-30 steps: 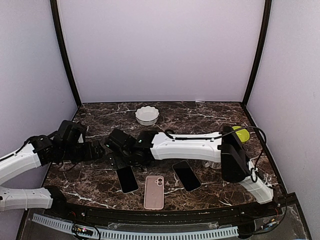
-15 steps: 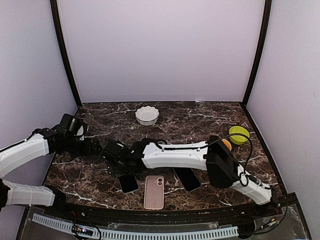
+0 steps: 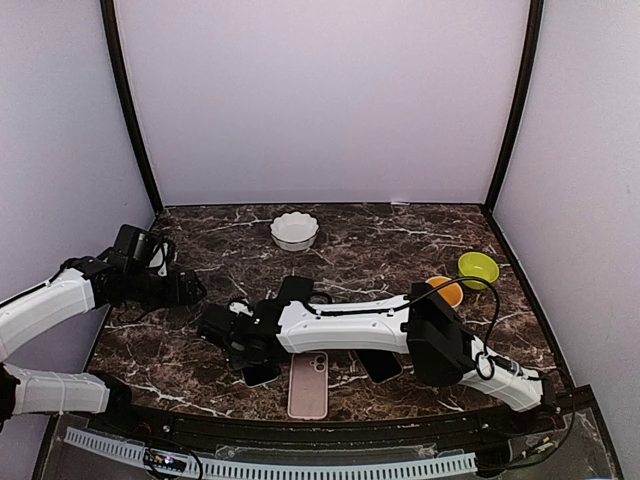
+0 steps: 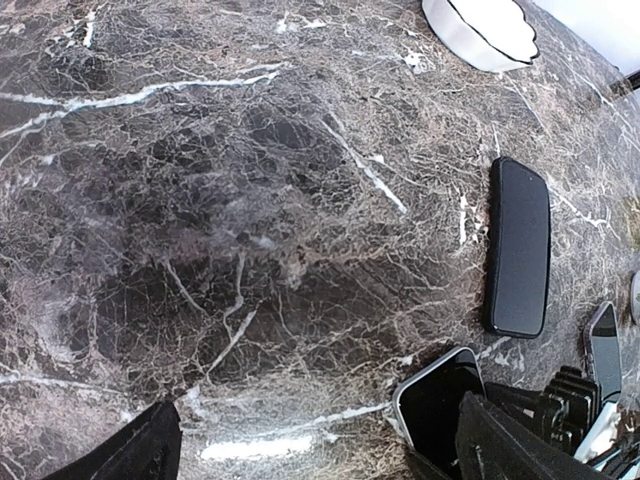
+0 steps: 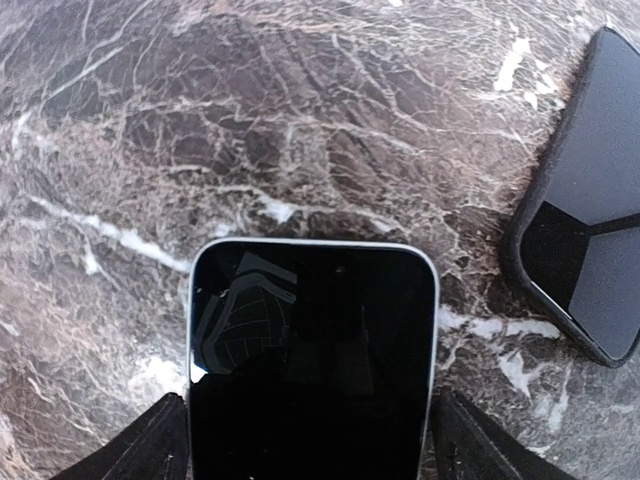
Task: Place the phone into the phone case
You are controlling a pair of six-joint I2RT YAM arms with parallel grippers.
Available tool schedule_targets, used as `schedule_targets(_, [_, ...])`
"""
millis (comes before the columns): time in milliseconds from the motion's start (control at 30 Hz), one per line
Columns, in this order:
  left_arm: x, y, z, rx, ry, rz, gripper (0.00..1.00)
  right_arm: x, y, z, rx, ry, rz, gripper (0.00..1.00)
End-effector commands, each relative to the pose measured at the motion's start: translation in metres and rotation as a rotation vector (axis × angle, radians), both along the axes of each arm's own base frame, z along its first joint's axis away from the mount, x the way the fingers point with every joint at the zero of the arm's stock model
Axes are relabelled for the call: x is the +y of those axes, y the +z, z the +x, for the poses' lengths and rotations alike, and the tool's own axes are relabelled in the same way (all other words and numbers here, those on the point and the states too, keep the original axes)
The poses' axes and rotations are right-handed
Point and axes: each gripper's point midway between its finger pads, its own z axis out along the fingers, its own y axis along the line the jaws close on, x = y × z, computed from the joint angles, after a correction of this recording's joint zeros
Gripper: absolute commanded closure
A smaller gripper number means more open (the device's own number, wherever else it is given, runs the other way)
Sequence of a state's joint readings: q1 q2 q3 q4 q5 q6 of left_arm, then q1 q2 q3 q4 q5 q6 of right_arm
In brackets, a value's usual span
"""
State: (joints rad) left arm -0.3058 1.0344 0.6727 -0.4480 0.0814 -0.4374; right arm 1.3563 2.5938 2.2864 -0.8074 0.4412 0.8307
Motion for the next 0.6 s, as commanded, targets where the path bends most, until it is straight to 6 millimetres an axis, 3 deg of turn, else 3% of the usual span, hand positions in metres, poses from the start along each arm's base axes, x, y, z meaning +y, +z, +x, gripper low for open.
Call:
schedule_targets(0, [-0.001, 0.009, 0.003, -0.032, -0.009, -0.017, 0.02, -0.027, -0.047, -0.027, 0.098, 0.015, -0.155, 0.24])
schedule_targets(133, [0.001, 0.009, 0.004, -0.032, -0.003, -0.015, 0.02, -0.028, -0.046, -0.031, 0.109, 0.027, -0.171, 0.33])
schedule_targets(300, [0.001, 0.010, 0.004, -0.038, -0.003, -0.013, 0.02, -0.014, -0.006, -0.022, 0.048, 0.030, -0.082, 0.52])
schedule_targets(467, [0.014, 0.014, 0.006, -0.049, 0.050, 0.037, 0.01, 0.015, 0.072, -0.006, -0.074, 0.033, 0.198, 0.59])
schedule_targets(500, [0.015, 0.015, 0.006, -0.057, 0.052, 0.037, 0.01, 0.020, 0.104, -0.001, -0.122, 0.035, 0.281, 0.60])
schedule_targets(567, [0.012, 0.015, 0.005, -0.066, 0.043, 0.024, 0.01, 0.024, 0.148, 0.007, -0.205, 0.037, 0.391, 0.64])
